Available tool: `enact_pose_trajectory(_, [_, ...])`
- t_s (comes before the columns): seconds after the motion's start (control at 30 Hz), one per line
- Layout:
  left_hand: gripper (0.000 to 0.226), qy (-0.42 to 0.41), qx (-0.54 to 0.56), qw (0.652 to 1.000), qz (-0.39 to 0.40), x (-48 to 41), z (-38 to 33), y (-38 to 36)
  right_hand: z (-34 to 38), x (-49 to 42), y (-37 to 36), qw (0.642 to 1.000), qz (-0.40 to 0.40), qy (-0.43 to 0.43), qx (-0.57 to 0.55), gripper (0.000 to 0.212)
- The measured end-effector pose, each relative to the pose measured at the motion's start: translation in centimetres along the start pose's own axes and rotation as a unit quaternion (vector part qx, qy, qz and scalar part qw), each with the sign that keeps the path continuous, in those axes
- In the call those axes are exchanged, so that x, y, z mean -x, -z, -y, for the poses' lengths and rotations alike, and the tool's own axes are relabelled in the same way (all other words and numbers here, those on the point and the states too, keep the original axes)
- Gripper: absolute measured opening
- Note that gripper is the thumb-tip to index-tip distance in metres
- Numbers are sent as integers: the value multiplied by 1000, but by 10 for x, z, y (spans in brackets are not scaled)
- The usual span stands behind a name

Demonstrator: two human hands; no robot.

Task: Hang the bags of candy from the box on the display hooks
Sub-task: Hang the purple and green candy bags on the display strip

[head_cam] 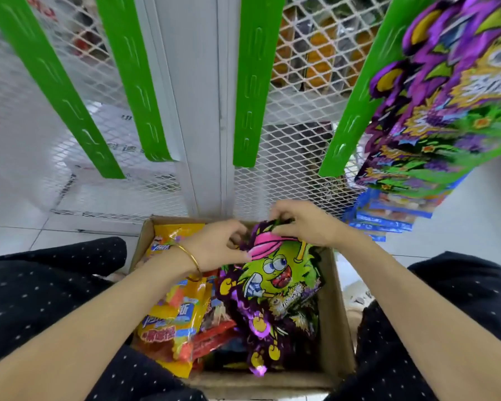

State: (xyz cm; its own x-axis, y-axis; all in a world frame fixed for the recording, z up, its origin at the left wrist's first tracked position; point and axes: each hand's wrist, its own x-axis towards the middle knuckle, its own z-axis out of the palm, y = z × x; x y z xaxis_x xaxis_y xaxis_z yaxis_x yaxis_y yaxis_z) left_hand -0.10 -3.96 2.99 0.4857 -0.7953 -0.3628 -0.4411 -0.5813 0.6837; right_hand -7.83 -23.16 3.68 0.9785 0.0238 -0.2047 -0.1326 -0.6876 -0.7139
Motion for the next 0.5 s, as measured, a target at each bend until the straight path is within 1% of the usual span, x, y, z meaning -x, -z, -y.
enact_pose_trajectory(0.03, [30,-23,-6,1000,-7,0,-3,-3,3,9,7,999,-23,-8,-40,14])
enact_pose_trajectory(0.07, [14,-46,-4,999,-26,1,-9,-3,5,19,14,997,-41,-12,-68,13])
enact_pose_trajectory(0.1, [12,-62,6,997,-42,1,-13,-3,7,28,19,994,-56,-15,-88,14])
enact_pose_trajectory(0.13, [19,-77,15,995,-62,1,-21,-1,10,37,24,992,-69,-15,-105,18])
enact_pose_trajectory(0.2, [17,-88,31,992,-84,3,-36,6,18,55,36,988,-93,-15,-123,16])
enact_pose_trajectory(0.23, [22,-90,34,992,-80,5,-47,11,24,65,42,987,-111,-10,-119,13])
enact_pose_trajectory(0.3, [39,-118,21,990,-68,9,-74,28,38,84,59,981,-161,-8,-108,5])
enact_pose_trajectory(0.33, [43,-136,-1,989,-57,12,-92,39,46,93,70,977,-191,-5,-92,9])
enact_pose_trajectory(0.37, [42,-153,-20,987,-43,18,-114,52,55,103,82,973,-220,1,-73,14])
enact_pose_trajectory(0.4, [40,-169,-22,985,-36,22,-136,66,66,113,94,968,-245,7,-57,13])
enact_pose_trajectory(0.43, [37,-189,-10,981,-45,27,-161,80,75,124,108,962,-268,17,-42,8])
enact_pose_trajectory(0.5, [23,-242,53,964,-101,32,-213,105,97,144,138,949,-313,32,4,14])
